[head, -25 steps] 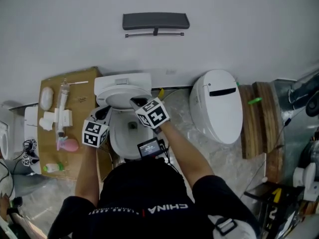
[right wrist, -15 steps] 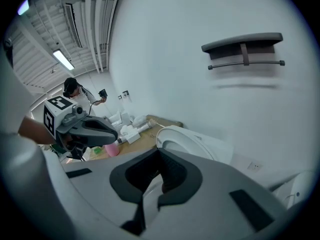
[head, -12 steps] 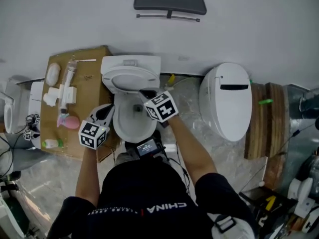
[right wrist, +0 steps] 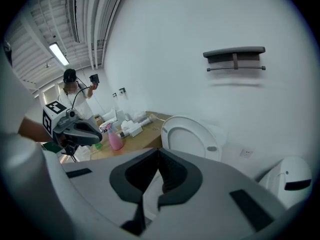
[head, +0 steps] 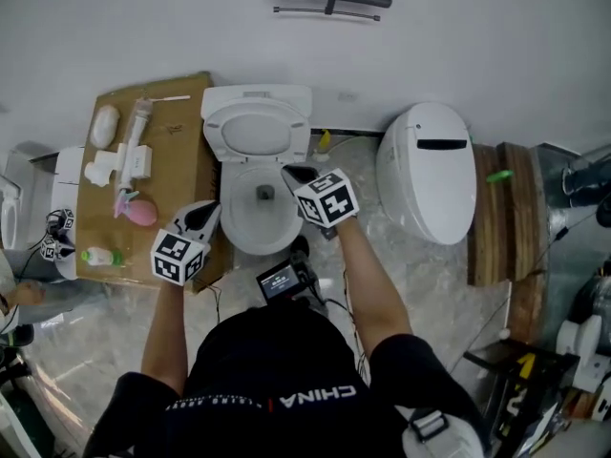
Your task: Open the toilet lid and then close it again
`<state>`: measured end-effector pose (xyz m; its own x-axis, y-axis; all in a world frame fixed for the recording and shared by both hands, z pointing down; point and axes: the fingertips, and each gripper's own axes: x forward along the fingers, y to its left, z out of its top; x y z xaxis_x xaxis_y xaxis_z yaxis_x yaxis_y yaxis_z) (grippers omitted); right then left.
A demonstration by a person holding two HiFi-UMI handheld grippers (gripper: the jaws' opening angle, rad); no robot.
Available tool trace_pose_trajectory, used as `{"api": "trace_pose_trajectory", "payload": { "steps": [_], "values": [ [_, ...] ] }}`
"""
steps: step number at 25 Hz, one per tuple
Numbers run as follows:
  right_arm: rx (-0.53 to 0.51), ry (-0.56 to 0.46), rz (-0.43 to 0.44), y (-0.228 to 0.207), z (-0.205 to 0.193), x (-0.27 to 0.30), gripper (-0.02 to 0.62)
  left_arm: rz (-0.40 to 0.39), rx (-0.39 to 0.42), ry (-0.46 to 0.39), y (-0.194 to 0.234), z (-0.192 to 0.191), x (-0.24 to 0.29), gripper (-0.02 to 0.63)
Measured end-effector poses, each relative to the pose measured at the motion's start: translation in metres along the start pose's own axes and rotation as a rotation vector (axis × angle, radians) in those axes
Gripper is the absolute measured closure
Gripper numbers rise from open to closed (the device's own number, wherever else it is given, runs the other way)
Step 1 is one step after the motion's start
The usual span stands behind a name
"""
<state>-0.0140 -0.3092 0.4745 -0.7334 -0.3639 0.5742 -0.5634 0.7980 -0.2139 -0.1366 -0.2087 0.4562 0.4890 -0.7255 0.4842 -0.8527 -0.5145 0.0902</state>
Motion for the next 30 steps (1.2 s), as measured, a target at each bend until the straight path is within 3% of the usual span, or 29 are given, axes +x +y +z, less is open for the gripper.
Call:
{"api": "trace_pose_trajectory", "payload": {
  "steps": [8, 15, 22, 30],
  "values": [
    [-0.008, -0.046, -0.141, 0.118, -0.045, -0.034, 0.581, -0.056, 0.028, -0.03, -0.028, -0.076, -0.121, 0.596],
    [-0.08, -0.012, -0.2, 0.218, -0.083, -0.066, 0.58, -0.114, 0.052, -0.051, -0.066, -0.105, -0.183, 0.595],
    [-0.088, -0.019, -0.23, 0.253, -0.103, -0.109, 0.58, -0.167, 0.036, -0.084, -0.11, -0.111, -0.197, 0.595],
    [-0.08, -0.042, -0.225, 0.258, -0.13, -0.153, 0.581, -0.178, 0.056, -0.069, -0.164, -0.104, -0.184, 0.596]
  ]
}}
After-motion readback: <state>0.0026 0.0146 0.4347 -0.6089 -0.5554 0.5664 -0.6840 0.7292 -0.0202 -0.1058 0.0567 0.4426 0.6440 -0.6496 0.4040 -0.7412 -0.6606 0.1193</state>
